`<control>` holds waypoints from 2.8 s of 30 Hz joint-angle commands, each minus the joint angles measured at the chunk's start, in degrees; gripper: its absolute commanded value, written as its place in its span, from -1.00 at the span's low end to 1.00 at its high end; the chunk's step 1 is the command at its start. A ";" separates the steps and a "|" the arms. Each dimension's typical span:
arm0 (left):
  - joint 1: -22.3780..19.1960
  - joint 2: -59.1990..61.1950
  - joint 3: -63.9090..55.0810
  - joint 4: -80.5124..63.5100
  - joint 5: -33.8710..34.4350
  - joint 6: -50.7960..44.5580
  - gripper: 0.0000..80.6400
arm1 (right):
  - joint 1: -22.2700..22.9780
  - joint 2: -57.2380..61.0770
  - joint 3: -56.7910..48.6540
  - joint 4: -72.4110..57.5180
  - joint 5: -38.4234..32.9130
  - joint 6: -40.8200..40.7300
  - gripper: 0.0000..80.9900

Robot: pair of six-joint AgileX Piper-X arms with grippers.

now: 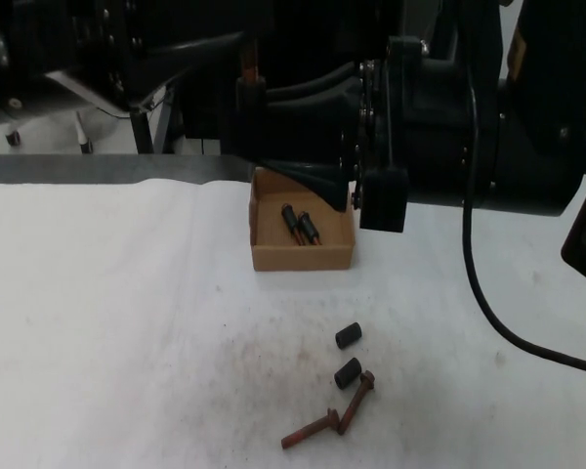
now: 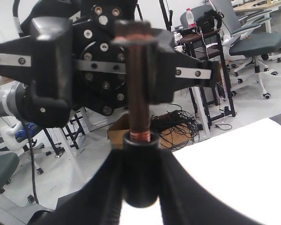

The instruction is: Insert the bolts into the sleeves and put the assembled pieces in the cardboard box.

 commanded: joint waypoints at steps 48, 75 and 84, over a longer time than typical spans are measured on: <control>11.13 -6.05 -0.11 40.99 -17.73 27.25 -0.99 | -12.95 61.72 -70.15 63.36 26.14 -3.10 -0.98; 11.01 -6.05 -0.11 41.69 -17.34 28.81 -0.99 | -13.01 69.33 -73.18 59.39 25.67 -2.79 0.07; 10.77 -6.05 -0.11 41.91 -13.82 28.81 -0.99 | -13.93 60.79 -73.18 66.04 23.19 -4.01 -0.98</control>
